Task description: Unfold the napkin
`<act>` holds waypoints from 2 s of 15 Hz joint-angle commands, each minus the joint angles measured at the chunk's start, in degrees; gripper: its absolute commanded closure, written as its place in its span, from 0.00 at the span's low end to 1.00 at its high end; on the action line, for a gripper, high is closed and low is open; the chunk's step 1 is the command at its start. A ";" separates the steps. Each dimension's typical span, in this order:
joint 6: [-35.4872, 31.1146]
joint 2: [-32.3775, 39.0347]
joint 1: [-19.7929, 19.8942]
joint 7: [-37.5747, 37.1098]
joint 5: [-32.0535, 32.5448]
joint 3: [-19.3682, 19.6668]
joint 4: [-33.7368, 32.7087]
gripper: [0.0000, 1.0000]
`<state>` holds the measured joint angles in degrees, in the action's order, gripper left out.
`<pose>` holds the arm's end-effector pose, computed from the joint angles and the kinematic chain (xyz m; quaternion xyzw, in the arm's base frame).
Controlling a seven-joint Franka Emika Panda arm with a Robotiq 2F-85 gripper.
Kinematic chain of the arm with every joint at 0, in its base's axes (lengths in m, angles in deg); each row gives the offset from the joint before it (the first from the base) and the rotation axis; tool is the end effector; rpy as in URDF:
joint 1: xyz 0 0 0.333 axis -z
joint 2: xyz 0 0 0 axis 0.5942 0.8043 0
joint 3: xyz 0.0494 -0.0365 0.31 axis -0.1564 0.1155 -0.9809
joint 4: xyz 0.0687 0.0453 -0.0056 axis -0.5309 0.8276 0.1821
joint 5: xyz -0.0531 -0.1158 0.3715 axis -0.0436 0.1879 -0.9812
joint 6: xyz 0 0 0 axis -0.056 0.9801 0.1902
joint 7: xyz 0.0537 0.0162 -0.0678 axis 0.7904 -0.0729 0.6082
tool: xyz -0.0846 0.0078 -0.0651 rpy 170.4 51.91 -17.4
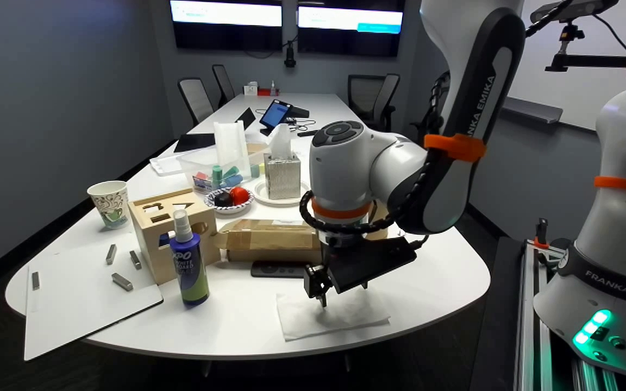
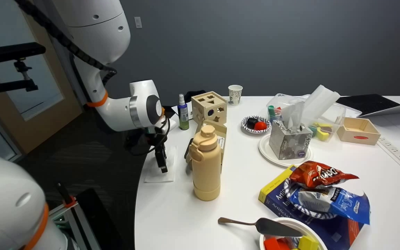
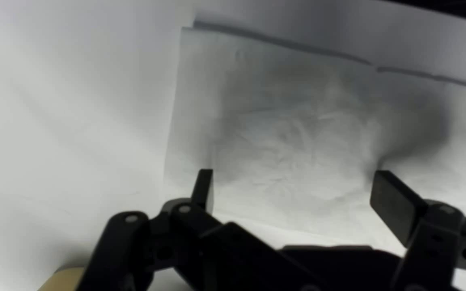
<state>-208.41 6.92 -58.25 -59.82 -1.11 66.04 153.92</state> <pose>0.3811 0.2043 0.1441 0.9636 -0.2546 0.0258 0.0777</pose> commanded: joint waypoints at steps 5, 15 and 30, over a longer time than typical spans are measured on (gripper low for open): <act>-6.17 0.51 1.50 7.49 -0.32 -1.53 0.41 0.00; -5.81 2.58 2.02 8.61 -1.36 -2.98 -0.01 0.42; -0.16 9.19 -0.40 15.82 -4.00 -1.22 -12.70 0.97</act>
<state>-210.68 12.01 -55.56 -48.35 -2.28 62.40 147.32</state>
